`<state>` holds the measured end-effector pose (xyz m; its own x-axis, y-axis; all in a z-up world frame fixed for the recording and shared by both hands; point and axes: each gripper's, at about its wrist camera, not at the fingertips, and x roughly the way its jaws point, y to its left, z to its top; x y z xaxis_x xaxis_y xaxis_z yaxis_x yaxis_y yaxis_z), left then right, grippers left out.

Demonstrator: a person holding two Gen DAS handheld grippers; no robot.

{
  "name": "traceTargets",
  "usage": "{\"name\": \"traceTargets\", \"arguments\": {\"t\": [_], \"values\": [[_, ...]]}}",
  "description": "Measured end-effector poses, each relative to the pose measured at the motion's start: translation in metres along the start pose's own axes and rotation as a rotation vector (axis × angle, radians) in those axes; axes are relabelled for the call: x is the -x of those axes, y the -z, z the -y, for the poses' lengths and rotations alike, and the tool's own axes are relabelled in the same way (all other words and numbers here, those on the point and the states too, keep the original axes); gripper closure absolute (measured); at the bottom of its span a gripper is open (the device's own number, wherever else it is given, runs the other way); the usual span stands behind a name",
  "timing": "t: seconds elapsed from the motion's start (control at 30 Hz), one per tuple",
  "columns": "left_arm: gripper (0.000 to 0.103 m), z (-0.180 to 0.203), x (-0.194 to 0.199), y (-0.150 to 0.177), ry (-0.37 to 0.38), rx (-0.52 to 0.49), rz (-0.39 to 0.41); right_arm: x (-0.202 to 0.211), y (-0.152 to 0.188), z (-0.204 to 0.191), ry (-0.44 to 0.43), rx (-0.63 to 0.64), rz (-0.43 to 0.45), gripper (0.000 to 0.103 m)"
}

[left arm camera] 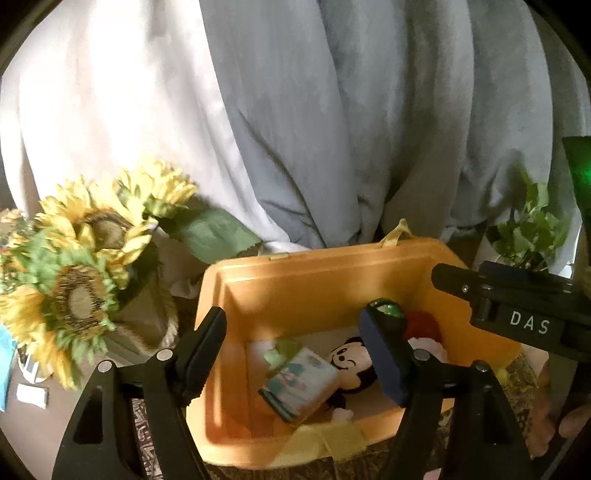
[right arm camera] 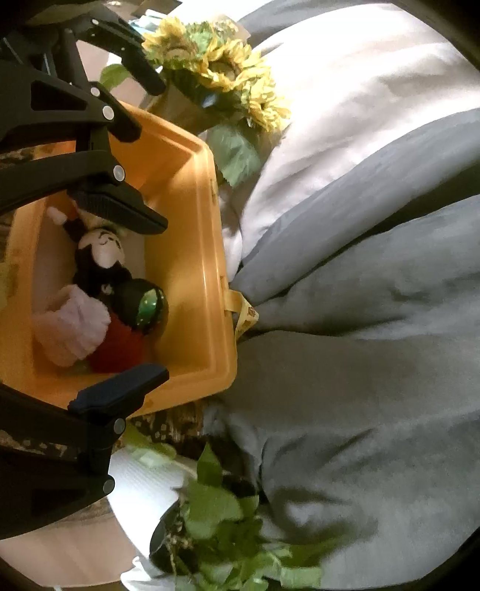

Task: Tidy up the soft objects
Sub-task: 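Open both grippers to drop the tissue pack and ball into the crate, then withdraw both tools from the crate and lower them toward the pink sponge and keychain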

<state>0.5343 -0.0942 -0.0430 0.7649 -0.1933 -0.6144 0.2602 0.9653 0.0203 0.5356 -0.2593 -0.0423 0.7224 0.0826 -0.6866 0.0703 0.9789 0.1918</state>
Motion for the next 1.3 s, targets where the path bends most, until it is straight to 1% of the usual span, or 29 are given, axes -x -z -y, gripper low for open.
{"name": "traceTargets", "arguments": {"t": [0.2,0.37,0.53,0.77,1.1,1.3], "values": [[0.024,0.008,0.033,0.005,-0.015,-0.006,0.061,0.031,0.009,0.005,0.033,-0.004,0.062,0.03],[0.022,0.018,0.052,0.014,-0.021,-0.023,0.092,0.054,0.016,0.013,0.068,-0.003,0.101,0.03],[0.022,0.029,0.066,0.023,0.008,-0.025,0.094,0.075,0.029,0.021,0.082,-0.01,0.126,0.03],[0.021,0.045,0.079,0.043,0.028,-0.057,0.09,0.087,0.057,0.028,0.108,0.017,0.099,0.03],[0.021,0.067,0.077,0.072,0.097,-0.108,0.037,0.088,0.097,0.043,0.111,0.002,0.001,0.03],[0.021,0.076,0.075,0.087,0.116,-0.158,0.011,0.083,0.118,0.048,0.107,0.002,-0.061,0.03]]}}
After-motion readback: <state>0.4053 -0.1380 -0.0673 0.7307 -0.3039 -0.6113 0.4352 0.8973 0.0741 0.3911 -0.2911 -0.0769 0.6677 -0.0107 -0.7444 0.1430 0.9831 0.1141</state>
